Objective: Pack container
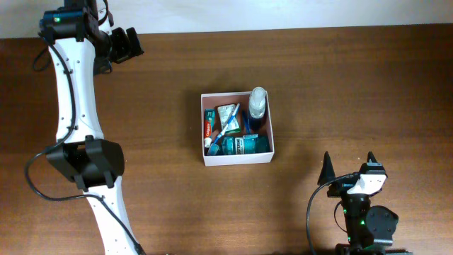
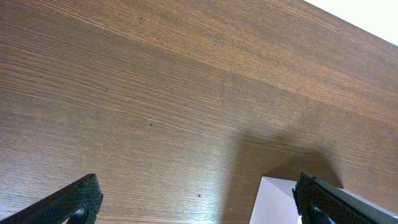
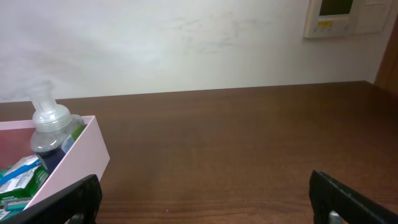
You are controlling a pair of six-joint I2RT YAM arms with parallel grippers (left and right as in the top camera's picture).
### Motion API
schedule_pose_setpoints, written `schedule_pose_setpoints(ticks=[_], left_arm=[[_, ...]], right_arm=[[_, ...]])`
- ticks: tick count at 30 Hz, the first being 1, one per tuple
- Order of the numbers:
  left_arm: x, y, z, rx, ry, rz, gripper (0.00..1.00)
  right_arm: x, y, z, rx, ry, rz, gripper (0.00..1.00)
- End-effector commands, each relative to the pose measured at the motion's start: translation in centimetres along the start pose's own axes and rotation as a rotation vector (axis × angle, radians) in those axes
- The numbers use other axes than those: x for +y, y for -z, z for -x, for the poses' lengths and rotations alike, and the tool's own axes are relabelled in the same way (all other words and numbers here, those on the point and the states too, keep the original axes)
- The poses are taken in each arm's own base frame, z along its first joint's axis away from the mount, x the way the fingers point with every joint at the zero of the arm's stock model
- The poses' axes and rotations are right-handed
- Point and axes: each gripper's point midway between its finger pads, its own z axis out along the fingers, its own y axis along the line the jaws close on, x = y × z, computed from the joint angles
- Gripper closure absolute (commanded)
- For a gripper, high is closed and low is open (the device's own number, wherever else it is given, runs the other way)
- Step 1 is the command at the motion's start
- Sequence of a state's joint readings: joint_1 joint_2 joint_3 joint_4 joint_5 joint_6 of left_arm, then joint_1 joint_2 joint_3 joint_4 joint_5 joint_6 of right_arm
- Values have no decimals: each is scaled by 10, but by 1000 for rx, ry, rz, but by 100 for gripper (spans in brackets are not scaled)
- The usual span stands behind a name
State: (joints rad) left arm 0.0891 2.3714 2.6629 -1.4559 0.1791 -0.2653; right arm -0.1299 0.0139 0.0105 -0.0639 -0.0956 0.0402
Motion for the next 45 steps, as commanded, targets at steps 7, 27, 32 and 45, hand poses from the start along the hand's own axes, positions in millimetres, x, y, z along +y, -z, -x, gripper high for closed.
schedule_pose_setpoints(ticks=[7,27,32,45], left_arm=[[-2,6,2,-16,-12,-1,1],[9,7,6,-29,-46,43,1],[5,38,7,-80,-144,59,1],[-3,251,-63,-342,-183,90,1]], right_arm=[[1,0,-2,2,10,3,2],[1,0,-2,2,10,3,2],[1,0,-2,2,10,3,2],[1,0,-2,2,10,3,2]])
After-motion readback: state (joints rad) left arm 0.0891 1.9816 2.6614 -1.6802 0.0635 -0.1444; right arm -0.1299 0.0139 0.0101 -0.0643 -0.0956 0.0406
